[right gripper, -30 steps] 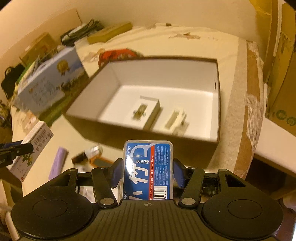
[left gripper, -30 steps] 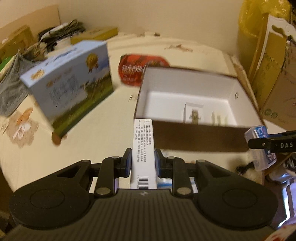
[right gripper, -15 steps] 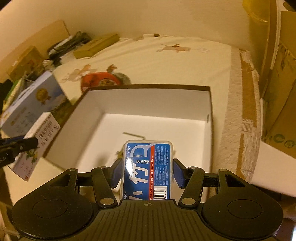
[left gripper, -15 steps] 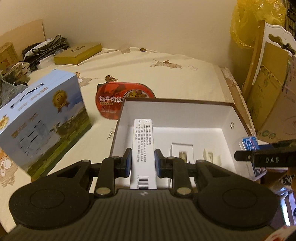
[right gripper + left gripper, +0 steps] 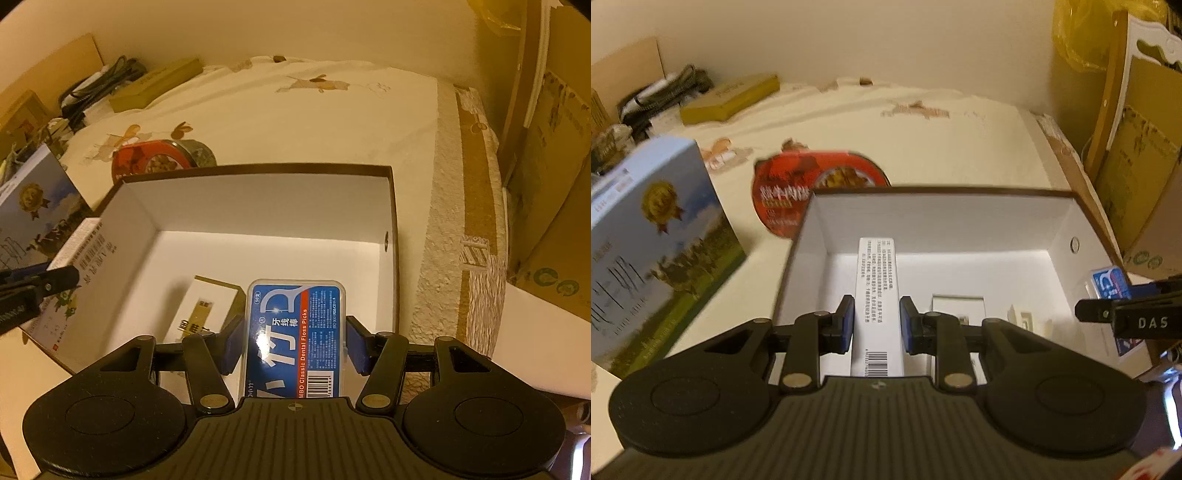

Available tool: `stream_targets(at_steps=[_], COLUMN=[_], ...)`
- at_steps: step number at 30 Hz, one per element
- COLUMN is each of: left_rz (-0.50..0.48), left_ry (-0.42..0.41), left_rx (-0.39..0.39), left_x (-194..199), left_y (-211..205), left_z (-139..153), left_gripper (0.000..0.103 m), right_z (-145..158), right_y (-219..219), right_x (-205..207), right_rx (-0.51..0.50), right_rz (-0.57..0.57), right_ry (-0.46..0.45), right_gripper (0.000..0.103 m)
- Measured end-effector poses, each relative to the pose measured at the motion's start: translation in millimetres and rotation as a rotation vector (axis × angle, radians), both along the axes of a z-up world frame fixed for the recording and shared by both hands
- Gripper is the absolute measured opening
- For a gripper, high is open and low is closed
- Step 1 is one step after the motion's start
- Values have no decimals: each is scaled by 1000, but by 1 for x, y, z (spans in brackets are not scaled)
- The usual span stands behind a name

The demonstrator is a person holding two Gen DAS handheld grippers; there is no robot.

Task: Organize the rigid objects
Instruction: 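Release the medicine box in the brown box with left tool while right tool releases the floss case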

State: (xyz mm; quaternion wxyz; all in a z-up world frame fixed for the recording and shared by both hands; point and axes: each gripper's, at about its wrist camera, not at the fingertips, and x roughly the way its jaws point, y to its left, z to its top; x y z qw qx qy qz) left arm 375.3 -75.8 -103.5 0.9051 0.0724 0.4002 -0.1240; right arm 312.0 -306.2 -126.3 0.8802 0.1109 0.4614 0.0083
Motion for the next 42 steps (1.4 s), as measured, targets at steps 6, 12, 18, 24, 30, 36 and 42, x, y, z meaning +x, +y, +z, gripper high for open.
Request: stream_targets(at_steps=[6, 12, 18, 24, 30, 36, 42], left_rz=[-3, 16, 19, 14, 13, 13, 9], left_ry=[29, 54, 53, 61, 70, 70, 73], left_rx=[32, 30, 41, 40, 29, 28, 29], left_x=[1, -5, -12, -17, -21, -24, -27], left_y=[1, 13, 21, 25, 29, 31, 31], left_z=[-15, -17, -13, -13, -10, -8, -4], left_gripper=[24, 24, 29, 33, 36, 38, 39], right_z=[-4, -5, -8, -9, -8, -6, -2], right_y=[0, 2, 3, 3, 3, 1, 3], right_x=[-1, -1, -2, -1, -1, -4, -7], right_rx=[-6, -17, -31, -53, -62, -54, -49], right_rz=[-4, -6, -12, -24, -25, -36, -23], right_ry=[15, 29, 49, 74, 83, 84, 77], right_gripper=[53, 53, 53, 53, 54, 57, 58])
